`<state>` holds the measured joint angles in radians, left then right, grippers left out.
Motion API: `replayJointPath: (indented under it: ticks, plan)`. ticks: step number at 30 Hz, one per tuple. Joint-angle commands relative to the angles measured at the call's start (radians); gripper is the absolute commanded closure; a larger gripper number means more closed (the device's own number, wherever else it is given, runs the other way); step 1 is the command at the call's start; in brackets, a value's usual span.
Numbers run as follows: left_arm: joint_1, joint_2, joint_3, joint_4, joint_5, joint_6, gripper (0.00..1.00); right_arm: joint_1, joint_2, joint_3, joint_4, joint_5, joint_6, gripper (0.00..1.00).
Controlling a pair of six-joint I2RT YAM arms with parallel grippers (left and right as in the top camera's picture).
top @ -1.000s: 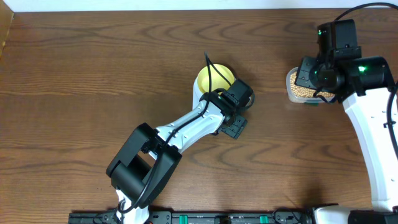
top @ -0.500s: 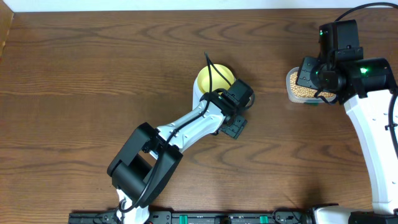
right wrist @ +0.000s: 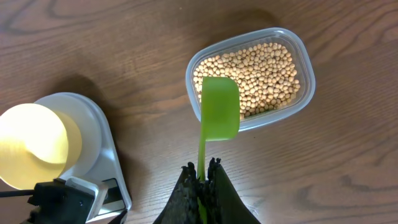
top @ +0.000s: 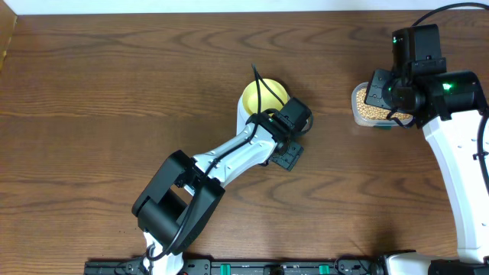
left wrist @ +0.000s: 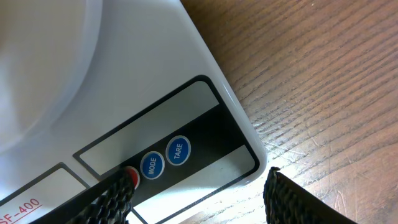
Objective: Scoop item into bowl and weigh 50g on scale
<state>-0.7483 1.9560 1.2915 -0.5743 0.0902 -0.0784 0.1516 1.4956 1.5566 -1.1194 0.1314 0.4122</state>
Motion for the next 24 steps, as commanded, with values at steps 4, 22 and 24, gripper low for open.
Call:
replayJointPath:
  ticks: [4,22,24]
  plan:
    - [0.001,0.066,-0.075,0.005,0.006,-0.009,0.3,-0.002,-0.02,0.016,0.002,0.017,-0.009,0.99]
    - [0.001,-0.05,-0.074,-0.046,0.029,-0.008,0.3,-0.002,-0.02,0.016,0.012,0.018,-0.009,0.99]
    - [0.001,-0.098,-0.072,-0.046,0.029,-0.009,0.3,-0.002,-0.02,0.016,0.014,0.02,-0.01,0.99]
